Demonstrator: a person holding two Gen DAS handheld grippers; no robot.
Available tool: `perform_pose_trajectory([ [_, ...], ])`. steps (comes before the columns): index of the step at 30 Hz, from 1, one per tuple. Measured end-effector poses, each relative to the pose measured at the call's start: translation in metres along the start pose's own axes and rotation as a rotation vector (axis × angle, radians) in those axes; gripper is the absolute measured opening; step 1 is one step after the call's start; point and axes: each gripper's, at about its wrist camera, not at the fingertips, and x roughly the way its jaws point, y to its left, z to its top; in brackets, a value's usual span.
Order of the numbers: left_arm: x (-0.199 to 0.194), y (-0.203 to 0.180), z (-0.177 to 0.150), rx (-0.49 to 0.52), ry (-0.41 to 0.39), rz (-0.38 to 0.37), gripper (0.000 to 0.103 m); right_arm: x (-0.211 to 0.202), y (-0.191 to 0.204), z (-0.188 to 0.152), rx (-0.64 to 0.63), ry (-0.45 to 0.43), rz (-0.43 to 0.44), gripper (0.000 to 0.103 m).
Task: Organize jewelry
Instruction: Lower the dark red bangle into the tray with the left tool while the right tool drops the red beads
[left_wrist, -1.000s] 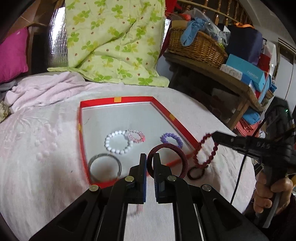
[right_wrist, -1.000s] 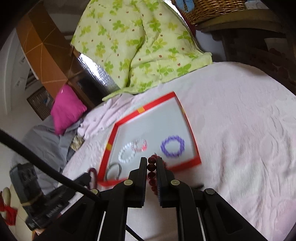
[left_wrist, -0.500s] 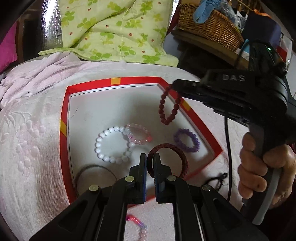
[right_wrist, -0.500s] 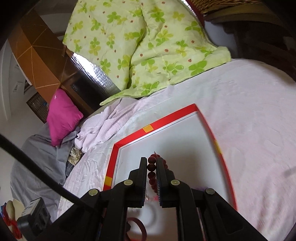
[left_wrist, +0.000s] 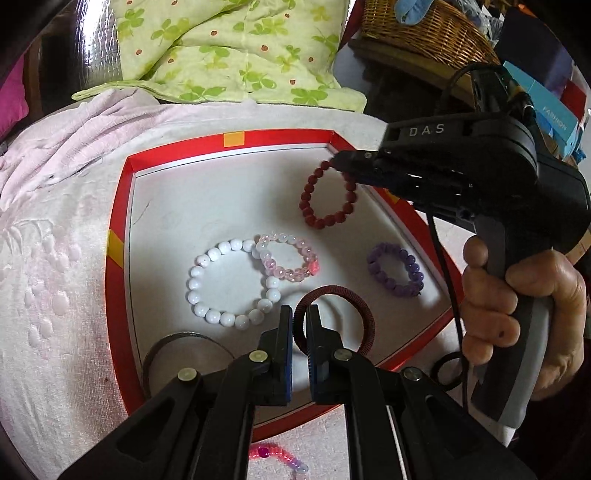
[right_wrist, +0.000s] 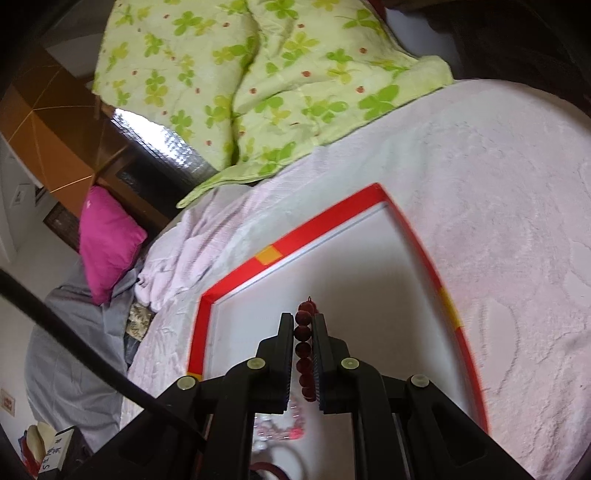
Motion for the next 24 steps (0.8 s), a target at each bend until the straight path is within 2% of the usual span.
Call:
perform_pose_trajectory([
  [5, -0.001, 0.0, -0.001, 0.006, -0.007, 0.004, 0.007, -0.003, -0.009, 0.002, 0.026, 0.006, -0.035, 0.015],
  [8, -0.006, 0.001, -0.002, 0.01, -0.026, 0.002, 0.012, -0.008, -0.007, 0.0, 0.002, -0.003, -0.064, 0.031],
  [10, -0.012, 0.002, -0.004, 0.02, -0.045, 0.01, 0.019, -0.014, -0.006, 0.0, -0.011, -0.01, -0.068, 0.031],
  [13, -0.022, 0.006, -0.004, 0.026, -0.067, 0.028, 0.023, -0.026, -0.006, -0.001, -0.014, -0.02, -0.067, 0.031],
  [17, -0.043, 0.021, -0.011, 0.007, -0.108, 0.082, 0.026, -0.05, -0.003, -0.007, -0.034, -0.041, -0.066, 0.031],
  [21, -0.068, 0.038, -0.023, -0.016, -0.154, 0.136, 0.037, -0.079, 0.0, -0.018, -0.039, -0.06, -0.04, 0.031],
  [24, -0.088, 0.049, -0.034, -0.036, -0.18, 0.157, 0.038, -0.101, 0.001, -0.028, -0.041, -0.077, -0.02, 0.031],
])
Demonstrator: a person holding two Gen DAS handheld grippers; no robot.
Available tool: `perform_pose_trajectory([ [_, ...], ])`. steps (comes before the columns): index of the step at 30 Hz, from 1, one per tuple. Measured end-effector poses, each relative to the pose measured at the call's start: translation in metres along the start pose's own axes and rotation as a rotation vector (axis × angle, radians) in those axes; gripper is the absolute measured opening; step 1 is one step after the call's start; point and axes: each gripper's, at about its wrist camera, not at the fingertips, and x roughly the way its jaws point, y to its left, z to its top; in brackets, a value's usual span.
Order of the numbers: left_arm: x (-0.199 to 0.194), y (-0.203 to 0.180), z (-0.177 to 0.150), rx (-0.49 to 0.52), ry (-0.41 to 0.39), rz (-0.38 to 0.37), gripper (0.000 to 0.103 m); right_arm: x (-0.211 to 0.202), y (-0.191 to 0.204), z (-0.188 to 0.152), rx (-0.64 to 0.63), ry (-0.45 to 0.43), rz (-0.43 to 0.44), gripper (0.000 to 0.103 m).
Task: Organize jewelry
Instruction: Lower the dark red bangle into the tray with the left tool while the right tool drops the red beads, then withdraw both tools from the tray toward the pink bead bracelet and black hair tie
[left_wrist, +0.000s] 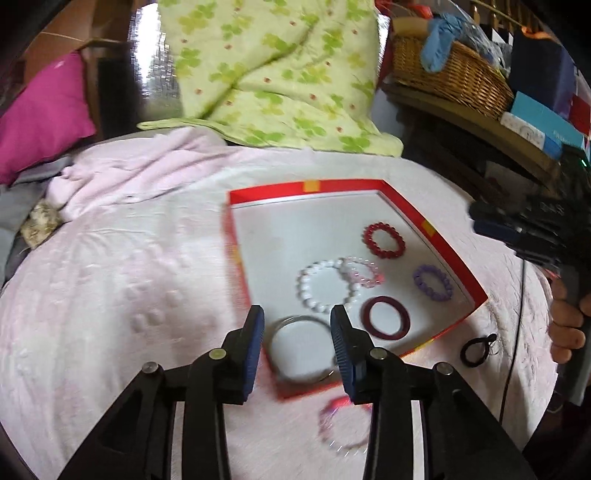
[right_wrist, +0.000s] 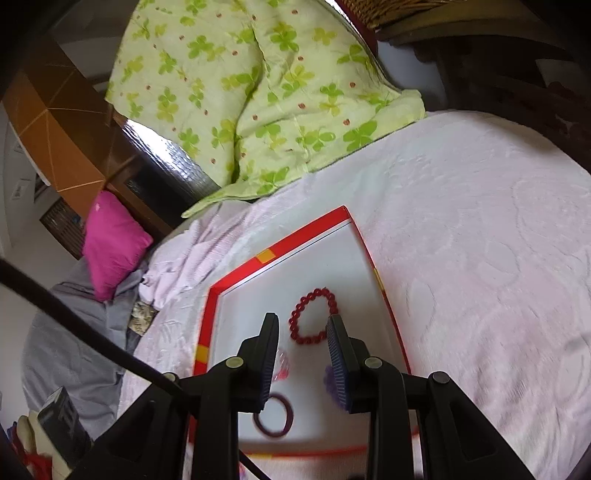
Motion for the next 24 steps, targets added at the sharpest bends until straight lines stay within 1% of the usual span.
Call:
perform_pose_trajectory([
  [2, -0.012, 0.007, -0.006, -0.006, -0.013, 0.014, 0.038, -0.014, -0.001, -0.007, -0.006, -0.011, 0.006, 0.031],
  [5, -0.027, 0.014, -0.017, 0.001, -0.028, 0.045, 0.039, -0.038, -0.01, -0.026, 0.004, -0.024, 0.008, 0.038],
  [7, -0.036, 0.02, -0.027, -0.022, -0.03, 0.055, 0.039, -0.051, -0.018, -0.039, 0.02, -0.022, 0.007, 0.038],
  [9, -0.043, 0.027, -0.041, -0.061, -0.016, 0.041, 0.039, -0.062, -0.027, -0.053, 0.036, -0.013, 0.003, 0.038],
  [15, -0.051, 0.016, -0.077, -0.06, 0.044, -0.006, 0.039, -0.084, -0.05, -0.086, 0.09, 0.018, 0.005, 0.038],
  [18, -0.053, 0.008, -0.086, -0.042, 0.056, -0.011, 0.039, -0.09, -0.061, -0.099, 0.128, 0.038, 0.007, 0.038],
  [21, -0.052, 0.001, -0.089, -0.022, 0.063, 0.001, 0.04, -0.094, -0.065, -0.105, 0.141, 0.045, 0.012, 0.038],
  [23, -0.048, -0.004, -0.093, -0.009, 0.079, 0.011, 0.046, -0.094, -0.068, -0.108, 0.152, 0.053, 0.01, 0.038],
  [24, -0.048, -0.006, -0.094, -0.003, 0.081, 0.018, 0.053, -0.093, -0.07, -0.109, 0.161, 0.057, 0.006, 0.038],
])
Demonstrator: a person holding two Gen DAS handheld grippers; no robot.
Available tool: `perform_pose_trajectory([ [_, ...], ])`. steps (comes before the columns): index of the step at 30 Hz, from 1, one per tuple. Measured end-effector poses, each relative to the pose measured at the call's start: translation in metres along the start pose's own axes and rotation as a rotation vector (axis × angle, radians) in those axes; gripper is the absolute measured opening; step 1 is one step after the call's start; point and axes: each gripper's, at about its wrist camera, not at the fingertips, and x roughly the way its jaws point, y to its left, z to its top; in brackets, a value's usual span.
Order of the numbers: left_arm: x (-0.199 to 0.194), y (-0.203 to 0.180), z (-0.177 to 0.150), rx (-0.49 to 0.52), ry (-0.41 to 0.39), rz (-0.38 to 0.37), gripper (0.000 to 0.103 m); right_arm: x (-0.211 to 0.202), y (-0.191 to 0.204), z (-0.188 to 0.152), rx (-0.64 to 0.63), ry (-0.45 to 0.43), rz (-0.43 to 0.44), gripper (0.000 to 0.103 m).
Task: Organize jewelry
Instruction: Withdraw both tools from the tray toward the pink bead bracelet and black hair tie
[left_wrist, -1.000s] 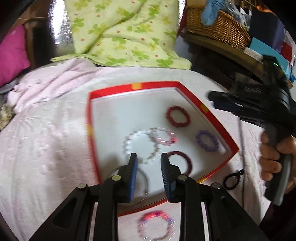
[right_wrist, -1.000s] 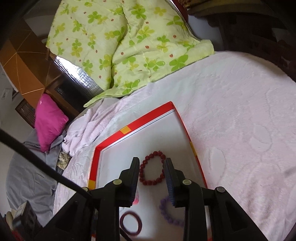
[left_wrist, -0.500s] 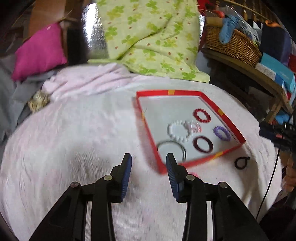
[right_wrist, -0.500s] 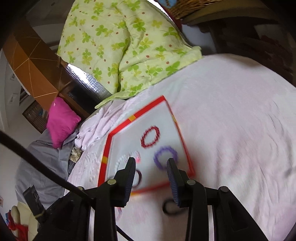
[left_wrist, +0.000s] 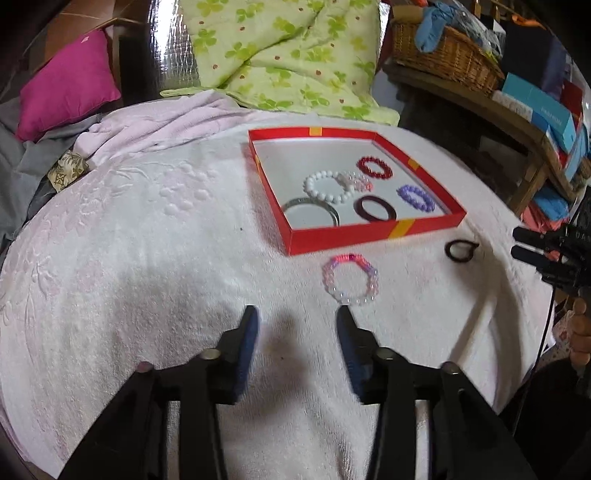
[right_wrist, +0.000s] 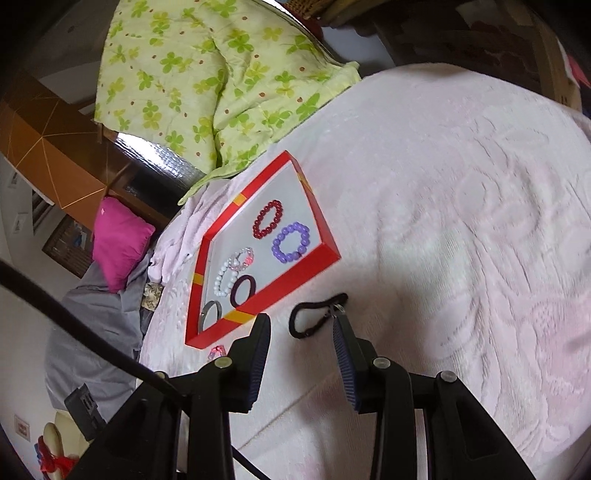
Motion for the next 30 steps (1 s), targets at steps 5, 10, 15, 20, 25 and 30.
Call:
perform_pose_trajectory([
  [5, 0.007, -0.009, -0.001, 0.035, 0.014, 0.016, 0.058, 0.011, 0.001, 0.0, 0.018, 0.022, 0.002, 0.038],
  [10, 0.008, -0.007, 0.001, 0.011, 0.017, -0.008, 0.058, 0.03, 0.002, 0.002, 0.051, 0.055, -0.017, 0.038],
  [15, 0.007, -0.007, 0.002, -0.006, 0.021, -0.043, 0.058, 0.049, -0.001, 0.008, 0.102, 0.074, -0.056, 0.038],
  [20, 0.01, -0.009, 0.003, -0.014, 0.034, -0.079, 0.059, 0.064, -0.004, 0.012, 0.143, 0.087, -0.094, 0.038],
  [25, 0.014, -0.013, 0.004, -0.017, 0.048, -0.097, 0.06, 0.069, -0.008, 0.014, 0.171, 0.069, -0.094, 0.038],
  [30, 0.019, -0.015, 0.004, -0.025, 0.055, -0.105, 0.061, 0.067, -0.01, 0.014, 0.163, 0.063, -0.135, 0.016],
])
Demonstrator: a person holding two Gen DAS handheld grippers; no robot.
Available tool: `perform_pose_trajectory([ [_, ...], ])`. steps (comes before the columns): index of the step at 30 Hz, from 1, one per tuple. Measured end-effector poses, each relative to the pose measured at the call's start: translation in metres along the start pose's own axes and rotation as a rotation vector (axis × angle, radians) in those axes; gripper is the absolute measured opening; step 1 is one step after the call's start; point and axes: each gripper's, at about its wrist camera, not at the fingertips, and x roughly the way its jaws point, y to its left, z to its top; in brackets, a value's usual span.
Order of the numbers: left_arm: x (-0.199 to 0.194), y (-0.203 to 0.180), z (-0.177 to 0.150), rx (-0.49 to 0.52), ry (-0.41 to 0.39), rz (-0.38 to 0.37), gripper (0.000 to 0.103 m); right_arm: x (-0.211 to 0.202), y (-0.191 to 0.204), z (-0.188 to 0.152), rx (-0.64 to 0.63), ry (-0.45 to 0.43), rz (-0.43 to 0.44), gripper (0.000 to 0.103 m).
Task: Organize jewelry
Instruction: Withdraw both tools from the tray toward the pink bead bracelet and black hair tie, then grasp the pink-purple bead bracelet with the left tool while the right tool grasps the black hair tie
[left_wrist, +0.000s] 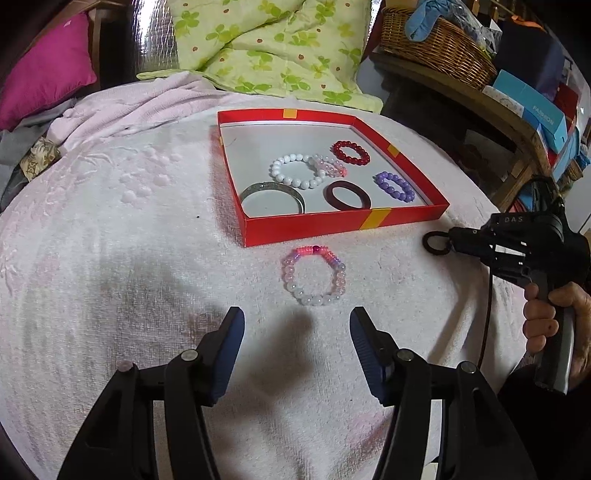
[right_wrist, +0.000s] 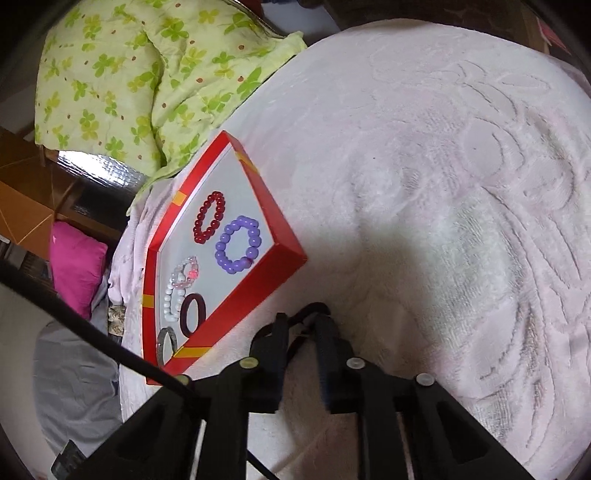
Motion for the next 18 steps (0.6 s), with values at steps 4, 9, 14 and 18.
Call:
perform_pose_trajectory([
  [4, 0.003, 0.002, 0.001, -0.021, -0.003, -0.001, 0.062, -0.005, -0.002, 0.0, -0.002, -0.008, 0.0, 0.015],
  [9, 0.007, 0.003, 0.008, -0.042, -0.019, -0.002, 0.065, -0.012, -0.006, 0.0, 0.04, -0.007, 0.038, 0.016],
  [14, 0.02, -0.005, 0.014, -0.03, -0.009, -0.008, 0.066, -0.02, -0.008, 0.002, 0.049, -0.024, 0.048, 0.048],
  [18, 0.029, -0.009, 0.017, -0.024, 0.002, 0.006, 0.066, -0.021, -0.006, 0.003, 0.025, -0.042, 0.032, 0.051],
])
